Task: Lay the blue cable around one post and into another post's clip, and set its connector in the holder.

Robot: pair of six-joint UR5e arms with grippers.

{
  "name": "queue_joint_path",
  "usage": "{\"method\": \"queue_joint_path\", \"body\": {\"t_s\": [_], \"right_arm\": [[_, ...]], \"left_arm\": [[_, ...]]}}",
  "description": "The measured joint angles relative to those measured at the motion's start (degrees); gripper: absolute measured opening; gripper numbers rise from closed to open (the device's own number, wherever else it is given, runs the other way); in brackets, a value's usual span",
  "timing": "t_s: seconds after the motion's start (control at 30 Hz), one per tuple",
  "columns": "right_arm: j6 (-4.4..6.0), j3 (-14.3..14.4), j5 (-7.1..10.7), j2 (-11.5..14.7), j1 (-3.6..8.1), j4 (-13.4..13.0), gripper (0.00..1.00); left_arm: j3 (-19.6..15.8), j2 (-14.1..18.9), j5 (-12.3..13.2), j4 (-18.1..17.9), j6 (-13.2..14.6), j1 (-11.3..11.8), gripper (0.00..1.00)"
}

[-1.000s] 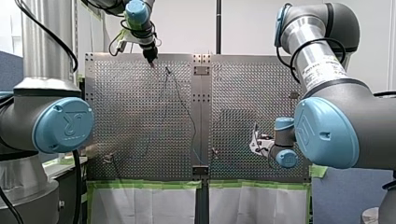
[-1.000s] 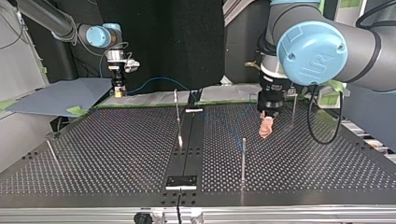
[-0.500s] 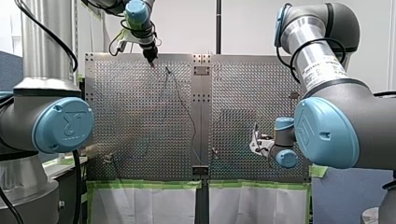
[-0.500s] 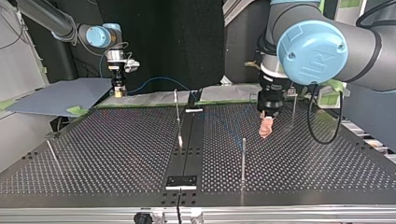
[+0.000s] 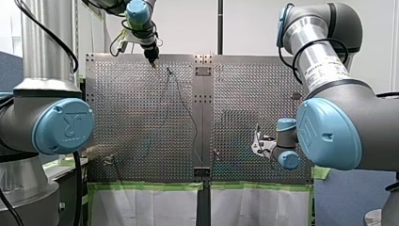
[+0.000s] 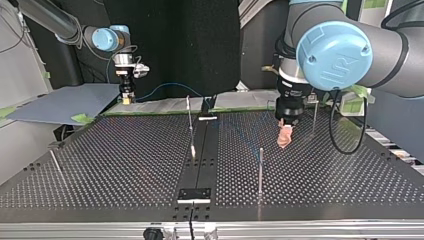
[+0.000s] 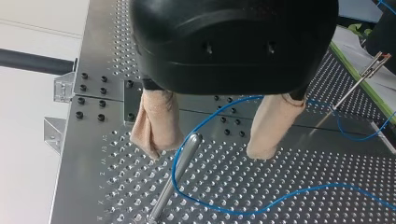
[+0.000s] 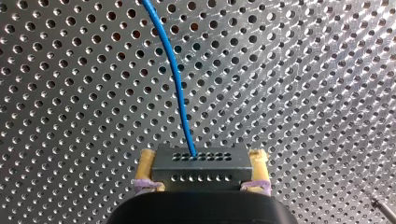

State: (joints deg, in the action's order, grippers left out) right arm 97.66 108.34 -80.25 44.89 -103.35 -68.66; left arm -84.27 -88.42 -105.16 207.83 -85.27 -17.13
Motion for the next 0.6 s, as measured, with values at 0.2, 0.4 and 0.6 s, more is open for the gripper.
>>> {"method": "queue_joint_path", "body": {"t_s": [0.2,0.4,0.6], "right_arm": [[0.00,0.0,0.00,0.0,0.01,0.0,0.00],[0.00,0.0,0.00,0.0,0.00,0.0,0.00],[0.00,0.0,-0.03,0.0,-0.01,0.1,0.00]], "left_arm": [[0.0,0.0,0.0,0.0,0.0,0.0,1.00],[0.0,0.0,-0.1,0.0,-0.3,-0.1,1.00],[-1.0,0.4,0.2,-0.8,-0.7,-0.7,1.00]]}}
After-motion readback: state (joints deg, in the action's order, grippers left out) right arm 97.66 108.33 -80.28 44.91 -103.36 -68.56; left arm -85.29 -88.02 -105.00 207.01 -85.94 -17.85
